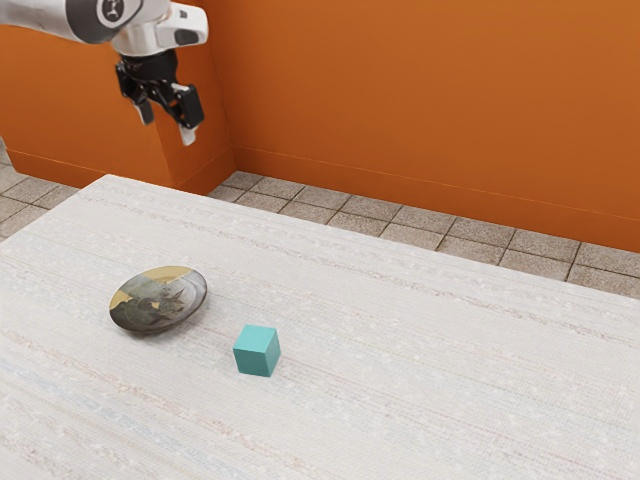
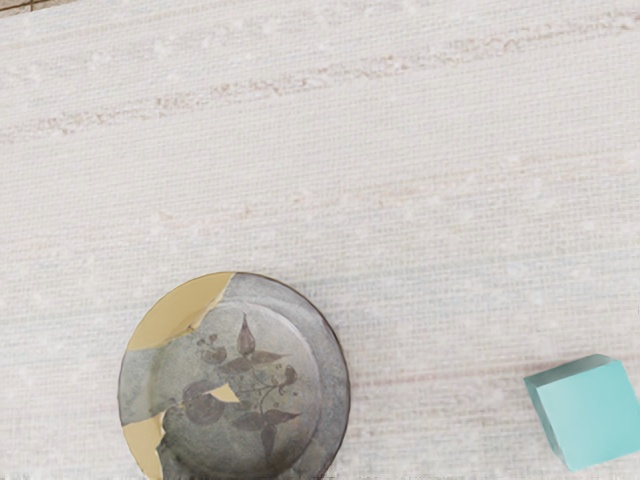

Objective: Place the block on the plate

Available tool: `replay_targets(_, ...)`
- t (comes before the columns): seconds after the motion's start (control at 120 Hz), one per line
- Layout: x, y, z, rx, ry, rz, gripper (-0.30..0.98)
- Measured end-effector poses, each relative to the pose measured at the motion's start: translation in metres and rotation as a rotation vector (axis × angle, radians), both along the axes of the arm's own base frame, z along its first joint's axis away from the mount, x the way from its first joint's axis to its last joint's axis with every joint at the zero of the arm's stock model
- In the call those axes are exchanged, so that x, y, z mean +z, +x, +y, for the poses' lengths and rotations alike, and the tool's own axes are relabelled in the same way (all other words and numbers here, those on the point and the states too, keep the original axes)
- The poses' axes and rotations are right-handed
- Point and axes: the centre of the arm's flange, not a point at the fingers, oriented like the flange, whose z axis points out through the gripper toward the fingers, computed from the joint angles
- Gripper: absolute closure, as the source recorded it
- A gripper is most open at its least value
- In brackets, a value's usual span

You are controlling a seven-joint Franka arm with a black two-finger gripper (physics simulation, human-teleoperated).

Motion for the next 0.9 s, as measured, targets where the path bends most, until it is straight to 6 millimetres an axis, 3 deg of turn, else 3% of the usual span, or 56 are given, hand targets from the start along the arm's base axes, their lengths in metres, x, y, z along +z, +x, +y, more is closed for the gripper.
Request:
replay_targets(0.092,-0.008,0.001,0.001,0.007,-0.006,0.021,0.0)
replay_targets(0.217,-0.064,0.007,0.002,0.035,-0.04,0.087,0.0)
replay_targets(0.317,-0.117,0.002,-0.023,0.03,-0.062,0.141,0.0)
replay_targets(0.417,-0.157,-0.008,-0.054,0.026,-0.077,0.163,0.0)
replay_targets(0.667,-0.224,-0.027,-0.086,0.111,-0.094,0.162,0.0)
replay_targets(0.9,-0.264,-0.05,-0.113,0.212,-0.117,0.132,0.0)
